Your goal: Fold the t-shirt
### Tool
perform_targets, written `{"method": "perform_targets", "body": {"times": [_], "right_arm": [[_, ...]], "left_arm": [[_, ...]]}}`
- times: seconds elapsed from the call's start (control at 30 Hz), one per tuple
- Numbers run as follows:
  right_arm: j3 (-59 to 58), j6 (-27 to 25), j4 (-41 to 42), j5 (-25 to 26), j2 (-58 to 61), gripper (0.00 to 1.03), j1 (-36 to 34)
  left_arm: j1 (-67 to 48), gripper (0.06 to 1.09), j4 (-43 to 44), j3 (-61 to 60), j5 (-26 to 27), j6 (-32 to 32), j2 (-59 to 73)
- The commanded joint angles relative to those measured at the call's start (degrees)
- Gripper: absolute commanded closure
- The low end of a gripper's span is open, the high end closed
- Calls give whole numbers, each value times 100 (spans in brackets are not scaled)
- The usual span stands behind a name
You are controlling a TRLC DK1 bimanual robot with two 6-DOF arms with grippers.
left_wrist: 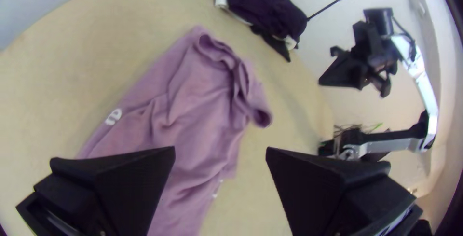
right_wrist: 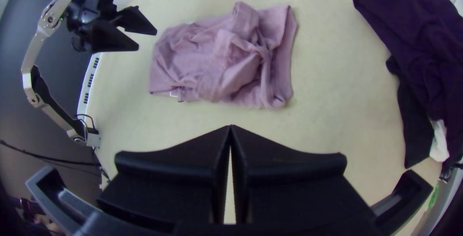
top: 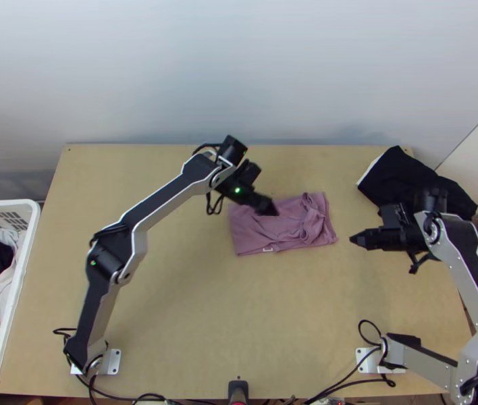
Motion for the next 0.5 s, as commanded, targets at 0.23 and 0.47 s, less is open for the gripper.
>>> {"method": "perform_targets", "body": {"times": [0.23, 0.47], "right_arm": [[1193, 672, 1107, -13, 1788, 100, 1631], [1887, 610, 1195, -56, 2685, 100, 1921]], "left_arm": [[92, 80, 1079, -2294, -2304, 1086, -854], [127, 80, 1343, -2347, -2410, 1059, -687]]}}
